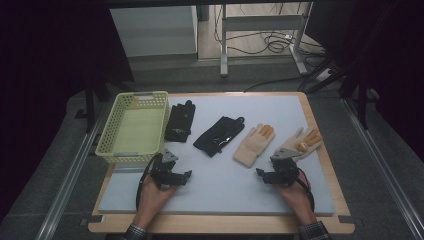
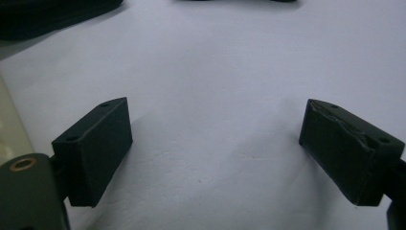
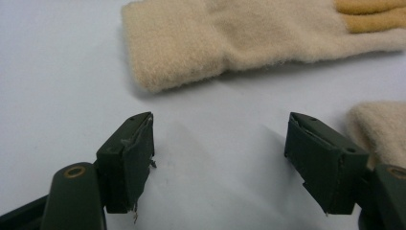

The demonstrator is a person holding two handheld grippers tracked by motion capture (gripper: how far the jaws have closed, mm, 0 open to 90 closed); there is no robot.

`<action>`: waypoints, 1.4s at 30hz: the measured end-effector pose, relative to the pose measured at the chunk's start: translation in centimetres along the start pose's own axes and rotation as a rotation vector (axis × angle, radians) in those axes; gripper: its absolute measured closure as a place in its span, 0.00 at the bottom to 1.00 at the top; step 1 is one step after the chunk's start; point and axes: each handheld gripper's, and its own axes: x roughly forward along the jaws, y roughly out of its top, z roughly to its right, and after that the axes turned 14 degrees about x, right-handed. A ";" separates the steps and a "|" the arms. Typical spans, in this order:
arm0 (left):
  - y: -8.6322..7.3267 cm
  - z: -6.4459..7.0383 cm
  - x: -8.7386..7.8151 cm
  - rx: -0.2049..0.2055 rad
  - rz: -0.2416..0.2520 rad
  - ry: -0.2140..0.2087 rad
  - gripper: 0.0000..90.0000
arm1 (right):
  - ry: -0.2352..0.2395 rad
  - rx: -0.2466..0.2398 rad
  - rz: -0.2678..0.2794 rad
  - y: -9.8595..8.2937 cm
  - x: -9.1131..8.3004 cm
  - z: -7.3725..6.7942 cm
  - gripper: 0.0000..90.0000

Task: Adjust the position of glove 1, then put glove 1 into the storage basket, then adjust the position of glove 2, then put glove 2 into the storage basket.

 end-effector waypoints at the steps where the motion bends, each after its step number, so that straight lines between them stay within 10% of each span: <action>1: 0.0 0.0 0.0 0.000 0.000 0.000 0.12 | 0.000 0.000 0.000 0.0 0.0 0.0 0.28; 42: 0.0 0.0 0.0 0.000 0.001 0.000 0.12 | 0.017 0.062 0.008 1.1 -0.8 -0.2 0.21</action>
